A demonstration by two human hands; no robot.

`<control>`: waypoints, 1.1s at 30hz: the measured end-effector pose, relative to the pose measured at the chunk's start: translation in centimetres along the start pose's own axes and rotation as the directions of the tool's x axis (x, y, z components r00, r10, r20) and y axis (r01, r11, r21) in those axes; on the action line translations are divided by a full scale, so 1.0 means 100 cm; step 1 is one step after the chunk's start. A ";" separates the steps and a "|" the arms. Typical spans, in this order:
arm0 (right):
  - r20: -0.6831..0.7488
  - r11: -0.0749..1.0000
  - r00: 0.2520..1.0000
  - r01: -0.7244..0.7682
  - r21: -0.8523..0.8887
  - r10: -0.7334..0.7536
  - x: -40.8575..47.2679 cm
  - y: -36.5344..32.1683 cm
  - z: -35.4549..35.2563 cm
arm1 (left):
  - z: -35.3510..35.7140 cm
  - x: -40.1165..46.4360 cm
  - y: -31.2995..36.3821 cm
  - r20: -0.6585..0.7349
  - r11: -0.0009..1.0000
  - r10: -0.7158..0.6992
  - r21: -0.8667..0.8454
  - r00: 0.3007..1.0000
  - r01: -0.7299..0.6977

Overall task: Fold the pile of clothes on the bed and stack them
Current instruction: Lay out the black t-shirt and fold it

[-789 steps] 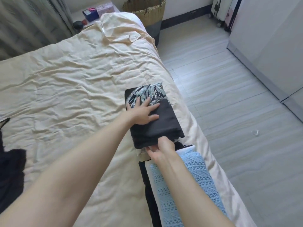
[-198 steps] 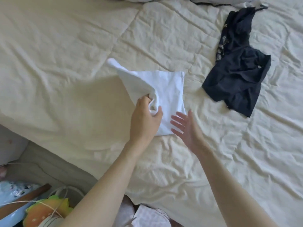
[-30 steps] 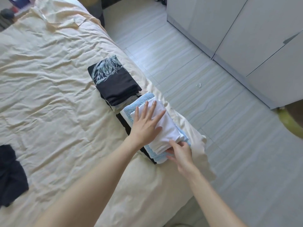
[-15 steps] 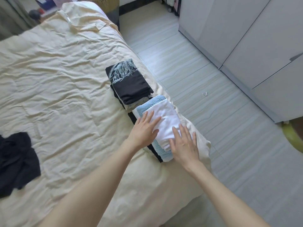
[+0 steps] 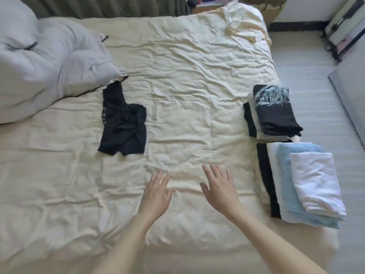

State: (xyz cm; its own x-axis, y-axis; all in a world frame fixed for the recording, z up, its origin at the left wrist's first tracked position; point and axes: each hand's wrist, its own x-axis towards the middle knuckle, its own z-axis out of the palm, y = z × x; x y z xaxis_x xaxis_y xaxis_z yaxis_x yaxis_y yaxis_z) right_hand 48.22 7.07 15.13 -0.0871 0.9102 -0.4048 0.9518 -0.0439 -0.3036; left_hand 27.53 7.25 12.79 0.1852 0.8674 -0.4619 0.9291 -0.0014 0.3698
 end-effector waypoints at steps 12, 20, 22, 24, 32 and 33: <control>0.141 0.925 0.941 0.332 -0.186 -0.309 0.189 -0.195 0.119 | 0.017 0.056 -0.297 0.115 0.917 -0.394 0.112 0.912 0.382; 0.039 0.853 0.920 0.377 -0.360 -0.390 0.305 -0.265 0.169 | 0.053 0.095 -0.349 0.090 0.914 -0.388 0.163 0.917 0.370; 0.061 0.889 0.953 0.300 -0.346 -0.298 0.315 -0.270 0.179 | 0.053 0.096 -0.349 0.102 0.917 -0.387 0.150 0.916 0.370; -0.017 0.927 0.967 0.240 -0.288 -0.255 0.316 -0.266 0.186 | 0.054 0.099 -0.350 0.097 0.914 -0.389 0.162 0.916 0.372; -0.029 0.922 0.998 0.056 0.383 -0.049 0.280 -0.255 0.171 | 0.042 0.106 -0.359 0.222 0.934 -0.357 0.053 0.907 0.354; 0.015 0.882 1.000 0.012 0.471 -0.021 0.271 -0.256 0.165 | 0.035 0.106 -0.360 0.267 0.936 -0.343 0.016 0.901 0.352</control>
State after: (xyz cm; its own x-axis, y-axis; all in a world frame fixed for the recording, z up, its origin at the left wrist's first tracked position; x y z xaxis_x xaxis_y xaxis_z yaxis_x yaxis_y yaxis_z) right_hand 16.59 26.04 -2.29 -0.1115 0.9049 -0.4108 0.7002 -0.2218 -0.6786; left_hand -2.88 14.79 -8.26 -0.0665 0.6489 -0.7580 0.9397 0.2960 0.1710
